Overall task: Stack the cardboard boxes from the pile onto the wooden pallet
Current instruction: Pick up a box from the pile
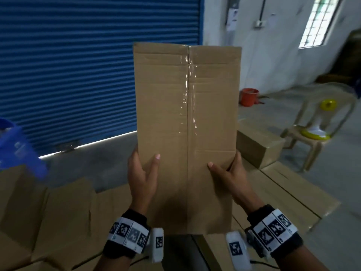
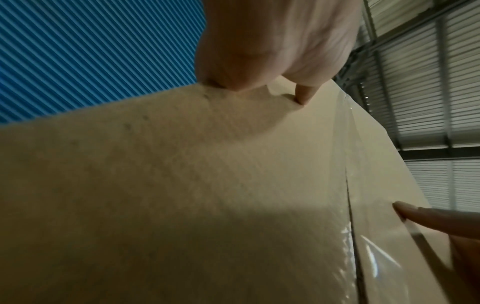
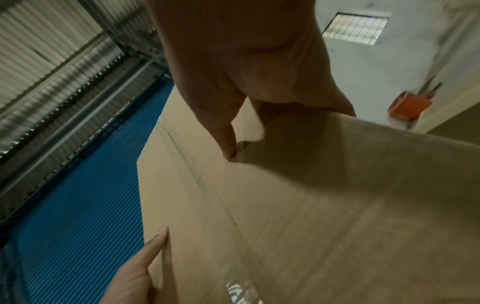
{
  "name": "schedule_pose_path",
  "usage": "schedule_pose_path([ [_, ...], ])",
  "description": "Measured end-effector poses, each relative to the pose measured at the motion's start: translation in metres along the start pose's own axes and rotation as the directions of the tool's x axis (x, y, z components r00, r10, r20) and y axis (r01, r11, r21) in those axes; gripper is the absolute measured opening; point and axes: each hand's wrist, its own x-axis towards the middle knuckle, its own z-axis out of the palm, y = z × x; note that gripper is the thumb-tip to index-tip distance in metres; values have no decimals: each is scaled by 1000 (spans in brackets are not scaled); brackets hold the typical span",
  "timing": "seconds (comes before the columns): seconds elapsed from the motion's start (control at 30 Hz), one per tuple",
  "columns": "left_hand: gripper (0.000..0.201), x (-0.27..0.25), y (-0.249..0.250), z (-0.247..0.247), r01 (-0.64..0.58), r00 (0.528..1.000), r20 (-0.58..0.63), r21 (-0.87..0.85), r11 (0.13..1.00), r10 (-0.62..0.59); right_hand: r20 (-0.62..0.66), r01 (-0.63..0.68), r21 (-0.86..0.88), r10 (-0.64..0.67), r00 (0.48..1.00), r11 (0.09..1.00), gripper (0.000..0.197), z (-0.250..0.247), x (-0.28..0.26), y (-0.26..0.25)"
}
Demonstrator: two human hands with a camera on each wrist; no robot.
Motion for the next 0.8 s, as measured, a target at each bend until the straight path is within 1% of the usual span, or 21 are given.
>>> schedule_pose_path([
  [0.1, 63, -44, 33, 86, -10, 998, 64, -53, 999, 13, -133, -15, -76, 5, 991, 997, 88, -99, -15, 5],
  [0.17, 64, -75, 52, 143, -4, 994, 110, -93, 996, 15, -222, -28, -107, 3, 975, 994, 82, -166, -24, 12],
  [0.23, 67, -104, 66, 196, -11, 986, 163, -123, 992, 31, -279, -50, -103, 19, 960, 993, 78, -227, -33, 22],
  [0.3, 66, -127, 80, 242, -22, 976, 213, -138, 990, 51, -329, -82, -83, 50, 943, 993, 78, -279, -42, 29],
  [0.37, 64, -146, 94, 278, -28, 969, 237, -144, 989, 62, -380, -110, -84, 70, 923, 990, 79, -323, -46, 31],
  [0.47, 66, -163, 114, 325, -44, 959, 269, -170, 984, 90, -429, -151, -66, 109, 897, 986, 83, -376, -46, 34],
  [0.57, 69, -171, 129, 369, -54, 954, 282, -178, 982, 104, -459, -164, -51, 122, 880, 985, 77, -419, -35, 43],
  [0.7, 65, -172, 139, 428, -73, 950, 284, -197, 978, 128, -446, -137, -19, 115, 888, 990, 86, -466, -7, 58],
  [0.8, 66, -167, 137, 479, -81, 951, 275, -219, 972, 141, -414, -124, 2, 114, 903, 992, 86, -500, 25, 67],
])
